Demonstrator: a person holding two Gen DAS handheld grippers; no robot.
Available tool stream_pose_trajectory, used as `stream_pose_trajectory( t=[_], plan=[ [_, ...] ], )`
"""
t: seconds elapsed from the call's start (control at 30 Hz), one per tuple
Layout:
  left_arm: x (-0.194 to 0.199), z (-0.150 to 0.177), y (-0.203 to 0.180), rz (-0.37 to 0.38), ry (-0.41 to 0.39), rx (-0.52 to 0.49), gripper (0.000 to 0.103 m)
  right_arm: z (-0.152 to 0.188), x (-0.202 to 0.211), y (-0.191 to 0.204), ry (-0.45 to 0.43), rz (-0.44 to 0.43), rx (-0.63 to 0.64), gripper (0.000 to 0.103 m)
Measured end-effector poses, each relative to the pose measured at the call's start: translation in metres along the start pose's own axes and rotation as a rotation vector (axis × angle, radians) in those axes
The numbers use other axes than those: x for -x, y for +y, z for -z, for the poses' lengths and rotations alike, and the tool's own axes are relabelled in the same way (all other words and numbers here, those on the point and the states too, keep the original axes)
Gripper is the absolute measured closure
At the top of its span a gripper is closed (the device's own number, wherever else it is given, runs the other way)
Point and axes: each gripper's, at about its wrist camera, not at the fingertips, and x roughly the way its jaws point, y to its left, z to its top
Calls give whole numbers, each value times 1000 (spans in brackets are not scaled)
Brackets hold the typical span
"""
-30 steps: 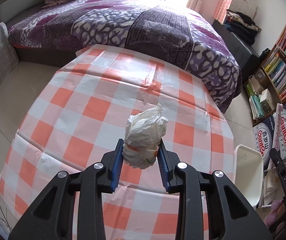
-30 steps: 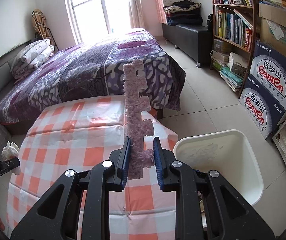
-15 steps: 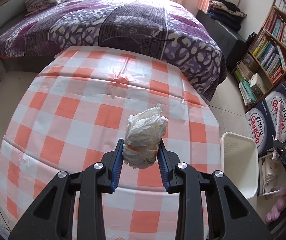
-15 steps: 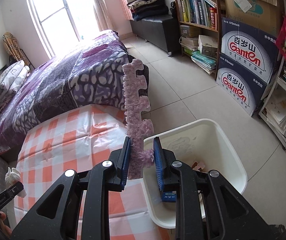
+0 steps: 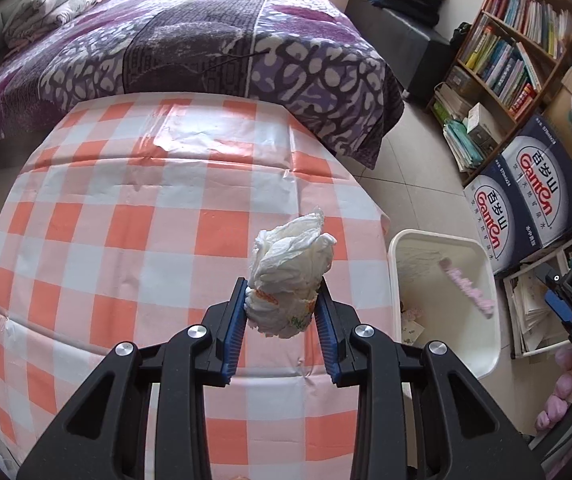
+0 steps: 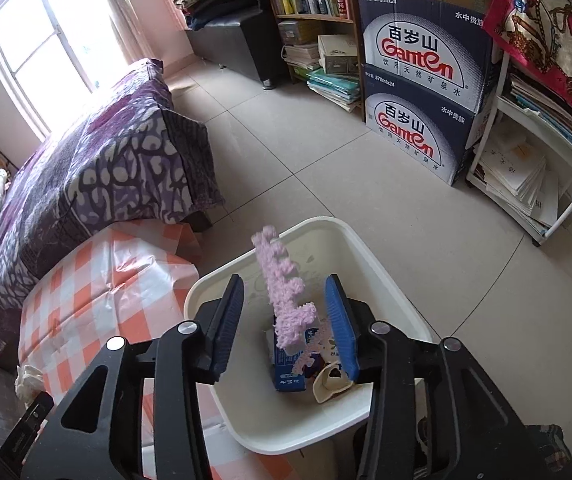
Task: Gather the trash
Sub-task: 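Carry the strip over the bin and open the right tool while the left tool carries the tissue, then open the left tool over the white bin to drop the tissue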
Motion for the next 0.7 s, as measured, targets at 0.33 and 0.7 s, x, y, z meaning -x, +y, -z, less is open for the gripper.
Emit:
stream_pose_trajectory(
  t=[0.33, 0.7],
  plan=[
    [-15, 8, -68, 67, 27, -105, 70, -14, 4, -45, -24, 57, -107, 29],
    [-26, 17, -140, 183, 31, -192, 68, -29, 17, -82, -67, 52, -216, 25]
  ],
)
